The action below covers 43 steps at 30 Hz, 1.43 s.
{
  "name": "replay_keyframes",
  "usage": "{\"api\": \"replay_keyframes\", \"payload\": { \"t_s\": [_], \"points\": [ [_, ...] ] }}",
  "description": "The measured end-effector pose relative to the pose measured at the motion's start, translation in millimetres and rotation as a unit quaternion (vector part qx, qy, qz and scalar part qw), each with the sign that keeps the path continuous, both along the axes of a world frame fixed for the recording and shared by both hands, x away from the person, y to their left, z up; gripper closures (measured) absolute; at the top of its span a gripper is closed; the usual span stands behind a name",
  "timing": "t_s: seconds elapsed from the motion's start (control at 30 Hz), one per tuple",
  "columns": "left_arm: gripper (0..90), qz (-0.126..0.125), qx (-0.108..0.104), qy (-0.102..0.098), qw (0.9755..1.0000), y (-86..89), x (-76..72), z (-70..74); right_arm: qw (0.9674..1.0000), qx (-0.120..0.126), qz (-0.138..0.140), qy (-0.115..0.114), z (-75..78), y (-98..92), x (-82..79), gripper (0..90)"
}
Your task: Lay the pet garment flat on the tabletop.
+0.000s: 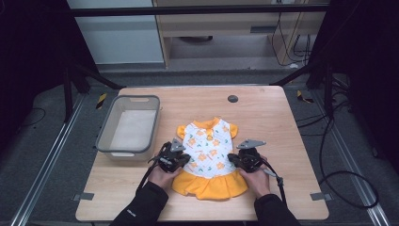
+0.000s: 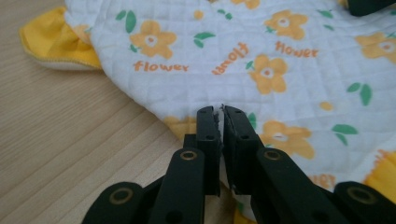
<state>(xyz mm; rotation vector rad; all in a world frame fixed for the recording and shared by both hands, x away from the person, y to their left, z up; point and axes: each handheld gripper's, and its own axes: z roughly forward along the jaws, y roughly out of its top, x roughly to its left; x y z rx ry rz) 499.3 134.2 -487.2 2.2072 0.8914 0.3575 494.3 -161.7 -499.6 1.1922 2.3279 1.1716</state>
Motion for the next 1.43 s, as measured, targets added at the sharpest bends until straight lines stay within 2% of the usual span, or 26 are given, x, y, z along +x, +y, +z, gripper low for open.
{"api": "replay_keyframes", "payload": {
  "t_s": [0.07, 0.13, 0.17, 0.2, 0.3, 0.37, 0.43, 0.53, 0.57, 0.6, 0.67, 0.7, 0.73, 0.83, 0.87, 0.9, 1.0, 1.17, 1.23, 1.43],
  "points": [
    [82.6, -0.002, -0.011, -0.022, 0.9997, 3.7, -9.2, 11.6, 0.9999, 0.012, -0.001, -0.008, 4.5, -3.8, -2.2, 85.5],
    [80.9, -0.004, -0.016, -0.024, 0.9996, 6.1, -12.2, 15.5, 0.9998, 0.016, -0.003, -0.011, 7.1, -5.9, -3.9, 85.1],
    [80.2, -0.004, -0.021, -0.030, 0.9993, 8.6, -15.5, 19.0, 0.9995, 0.022, -0.002, -0.025, 11.9, -11.3, -7.2, 82.6],
    [79.3, -0.003, -0.024, -0.035, 0.9991, 11.7, -18.9, 22.3, 0.9993, 0.027, -0.006, -0.027, 14.3, -13.8, -9.4, 80.8],
    [75.5, 0.007, -0.039, -0.046, 0.9982, 26.2, -28.8, 30.0, 0.9986, 0.038, -0.011, -0.034, 19.0, -22.3, -14.3, 77.2],
    [73.9, 0.011, -0.043, -0.045, 0.9980, 29.9, -30.7, 30.6, 0.9984, 0.042, -0.014, -0.036, 20.1, -25.1, -15.7, 76.0],
    [68.3, 0.019, -0.049, -0.046, 0.9976, 41.3, -37.4, 30.2, 0.9976, 0.049, -0.021, -0.043, 23.4, -32.7, -19.6, 70.8],
    [61.4, 0.023, -0.051, -0.048, 0.9973, 48.3, -42.7, 30.8, 0.9973, 0.051, -0.025, -0.047, 24.7, -37.6, -22.3, 66.4],
    [58.3, 0.026, -0.060, -0.051, 0.9965, 55.6, -48.5, 31.0, 0.9970, 0.049, -0.031, -0.051, 25.1, -42.2, -24.2, 61.7],
    [55.7, 0.026, -0.060, -0.051, 0.9965, 55.6, -48.5, 31.0, 0.9970, 0.049, -0.031, -0.051, 25.1, -42.2, -24.2, 61.7],
    [53.8, 0.027, -0.068, -0.053, 0.9959, 62.4, -54.8, 30.5, 0.9965, 0.052, -0.042, -0.051, 24.8, -46.7, -24.9, 56.5],
    [48.9, 0.023, -0.071, -0.051, 0.9959, 65.3, -57.5, 30.1, 0.9959, 0.051, -0.052, -0.053, 24.1, -50.8, -25.4, 49.0],
    [48.9, 0.018, -0.073, -0.052, 0.9958, 68.0, -60.4, 29.8, 0.9959, 0.051, -0.052, -0.053, 24.1, -50.8, -25.4, 49.0],
    [41.5, 0.010, -0.080, -0.057, 0.9951, 76.4, -70.4, 27.9, 0.9946, 0.052, -0.068, -0.058, 21.7, -58.5, -27.5, 37.3],
    [39.6, 0.010, -0.080, -0.057, 0.9951, 76.4, -70.4, 27.9, 0.9946, 0.052, -0.068, -0.058, 21.7, -58.5, -27.5, 37.3],
    [37.9, 0.011, -0.078, -0.059, 0.9951, 79.8, -73.9, 26.9, 0.9940, 0.048, -0.077, -0.061, 20.3, -62.7, -29.0, 31.6],
    [31.2, 0.021, -0.080, -0.059, 0.9948, 85.9, -76.8, 25.2, 0.9937, 0.041, -0.086, -0.059, 17.7, -69.2, -31.4, 26.4],
    [23.2, 0.028, -0.086, -0.049, 0.9947, 96.3, -79.4, 21.8, 0.9925, 0.041, -0.097, -0.062, 14.7, -76.9, -36.0, 22.3],
    [21.7, 0.034, -0.076, -0.049, 0.9954, 104.2, -82.0, 18.7, 0.9925, 0.036, -0.100, -0.062, 12.6, -81.6, -39.4, 20.8],
    [18.7, 0.048, -0.072, -0.052, 0.9949, 117.8, -85.8, 17.1, 0.9922, 0.029, -0.105, -0.060, 9.8, -87.5, -44.7, 19.1]
  ]
}}
